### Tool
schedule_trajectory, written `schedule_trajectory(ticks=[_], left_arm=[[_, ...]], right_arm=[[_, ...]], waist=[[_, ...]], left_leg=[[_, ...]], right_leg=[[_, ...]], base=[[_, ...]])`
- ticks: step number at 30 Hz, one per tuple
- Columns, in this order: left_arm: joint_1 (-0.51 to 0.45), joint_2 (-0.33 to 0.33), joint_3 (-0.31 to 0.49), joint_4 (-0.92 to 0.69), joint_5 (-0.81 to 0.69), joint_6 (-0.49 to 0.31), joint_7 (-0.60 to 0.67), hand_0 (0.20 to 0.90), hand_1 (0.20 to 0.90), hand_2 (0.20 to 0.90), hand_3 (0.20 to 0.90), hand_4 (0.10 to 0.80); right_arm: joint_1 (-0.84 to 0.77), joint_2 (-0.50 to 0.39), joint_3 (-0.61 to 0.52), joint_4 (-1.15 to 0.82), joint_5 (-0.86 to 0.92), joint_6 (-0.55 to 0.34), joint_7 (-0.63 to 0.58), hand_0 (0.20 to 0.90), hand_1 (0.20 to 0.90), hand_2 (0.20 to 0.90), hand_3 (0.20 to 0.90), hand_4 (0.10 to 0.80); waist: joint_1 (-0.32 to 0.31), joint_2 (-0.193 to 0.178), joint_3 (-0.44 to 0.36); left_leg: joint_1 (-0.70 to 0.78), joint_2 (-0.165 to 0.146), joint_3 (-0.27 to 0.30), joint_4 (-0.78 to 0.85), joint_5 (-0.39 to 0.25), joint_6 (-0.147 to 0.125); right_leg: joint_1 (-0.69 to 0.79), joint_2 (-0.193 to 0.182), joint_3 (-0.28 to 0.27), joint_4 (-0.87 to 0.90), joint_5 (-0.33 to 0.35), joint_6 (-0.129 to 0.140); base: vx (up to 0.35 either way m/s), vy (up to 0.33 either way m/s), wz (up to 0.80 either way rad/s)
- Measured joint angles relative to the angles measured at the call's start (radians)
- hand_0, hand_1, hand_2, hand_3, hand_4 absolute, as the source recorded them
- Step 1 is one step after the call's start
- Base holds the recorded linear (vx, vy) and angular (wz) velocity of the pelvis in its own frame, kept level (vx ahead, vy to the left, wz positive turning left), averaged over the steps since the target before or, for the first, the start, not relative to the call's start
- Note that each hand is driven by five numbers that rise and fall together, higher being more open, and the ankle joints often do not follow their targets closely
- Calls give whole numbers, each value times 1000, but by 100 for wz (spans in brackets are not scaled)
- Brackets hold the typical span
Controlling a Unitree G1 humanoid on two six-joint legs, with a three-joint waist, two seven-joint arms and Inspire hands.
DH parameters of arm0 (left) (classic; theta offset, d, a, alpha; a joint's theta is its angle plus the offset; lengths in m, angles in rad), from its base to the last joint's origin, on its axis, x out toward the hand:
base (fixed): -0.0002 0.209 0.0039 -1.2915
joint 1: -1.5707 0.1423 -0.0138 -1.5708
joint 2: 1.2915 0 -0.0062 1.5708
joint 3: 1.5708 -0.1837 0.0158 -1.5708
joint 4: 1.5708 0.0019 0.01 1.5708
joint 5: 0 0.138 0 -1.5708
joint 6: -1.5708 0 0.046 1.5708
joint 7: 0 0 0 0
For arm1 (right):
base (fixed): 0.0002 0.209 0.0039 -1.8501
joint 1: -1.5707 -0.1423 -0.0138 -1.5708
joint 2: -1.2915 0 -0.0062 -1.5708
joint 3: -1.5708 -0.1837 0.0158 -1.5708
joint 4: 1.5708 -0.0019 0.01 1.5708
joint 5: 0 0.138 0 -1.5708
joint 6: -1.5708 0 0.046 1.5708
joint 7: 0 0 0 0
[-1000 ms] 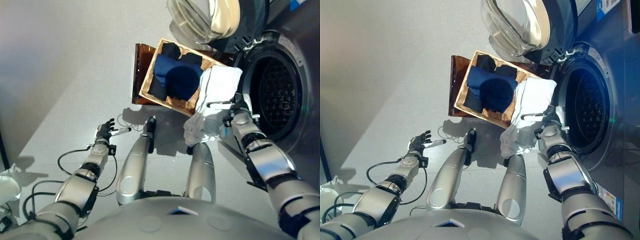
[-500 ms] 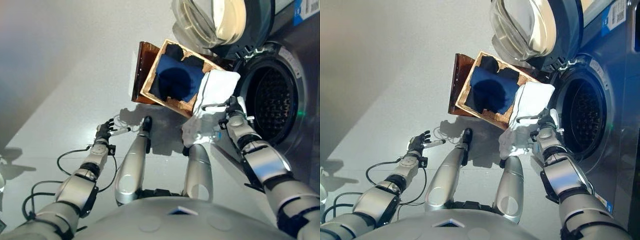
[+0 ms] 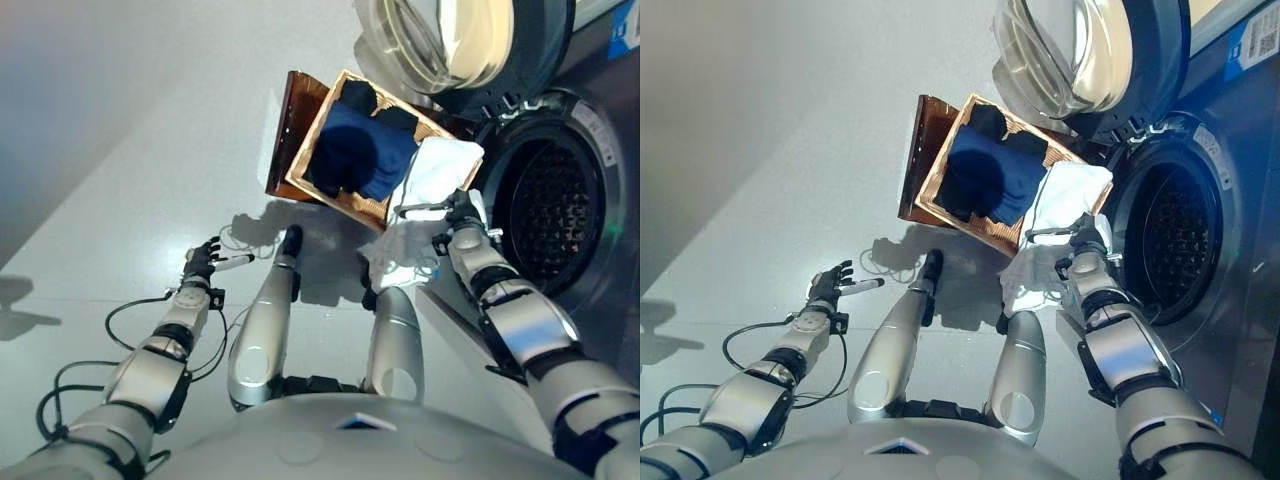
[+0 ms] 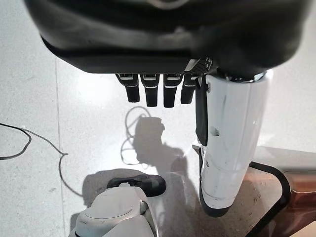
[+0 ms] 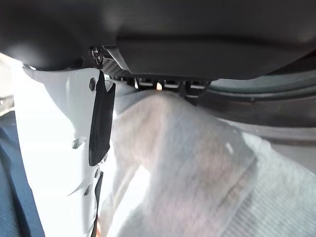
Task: Pick up the clothes and place them into the washing machine
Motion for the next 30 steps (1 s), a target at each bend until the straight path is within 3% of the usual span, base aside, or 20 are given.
schedule_trajectory(ticks=[2, 3, 4, 5, 6, 12, 30], left_arm=[[-11, 0, -3, -1, -2, -1, 1, 900, 900, 900, 900, 800], [-15, 0, -3, -1, -2, -1, 1, 900, 900, 900, 900, 800], [-24, 0, -2, -1, -3, -1, 1, 900, 900, 900, 900, 800], [-29, 0, -2, -1, -3, -1, 2, 900, 900, 900, 900, 800], [-29, 0, -3, -1, -3, -1, 2, 900, 900, 900, 900, 800], [-28, 1, -3, -1, -4, -3, 4, 900, 900, 900, 900, 800], [-17, -2, -2, -2, -6, -7, 5, 900, 900, 900, 900, 800]], right_arm=[[-5, -1, 5, -1, 0, 0, -16, 900, 900, 900, 900, 800], [-8, -2, 5, -1, 0, 0, -18, 741, 741, 741, 741, 686], [-15, -5, 5, -1, 0, 0, -28, 505, 505, 505, 505, 518], [-18, -7, 5, -1, 0, 0, -36, 414, 414, 414, 414, 453], [-18, -8, 5, -1, 0, 0, -37, 200, 200, 200, 200, 300], [-40, -42, 5, -1, -1, -1, -50, 200, 200, 200, 200, 300], [-25, -13, -35, -7, 9, -10, -26, 200, 200, 200, 200, 300]], waist=[[-2, 1, 2], [-2, 1, 4], [-2, 2, 15], [-2, 2, 20], [-2, 2, 20], [0, 16, 29], [4, 49, 1]], left_leg=[[-20, 0, 1, 9, -1, 1], [-24, 0, 1, 11, -1, 1], [-25, 0, 1, 13, -1, 1], [-26, 0, 2, 14, -1, 1], [-26, 0, 2, 14, -1, 1], [-28, -1, 10, 13, -1, 1], [11, -15, 20, 8, 3, 8]], right_leg=[[-18, 0, -1, 6, 0, 0], [-21, 0, -2, 7, 0, 0], [-22, -1, -1, 8, 0, 0], [-22, -1, -1, 9, 0, -1], [-22, -1, -2, 9, 0, -1], [-35, -3, 12, 18, -3, -6], [-6, -14, 31, 18, 1, 1]], base=[[-20, 35, 3], [-8, 33, 1], [-4, 32, 2], [-3, 36, 2], [3, 32, 0], [4, 12, -3], [13, 1, -1]])
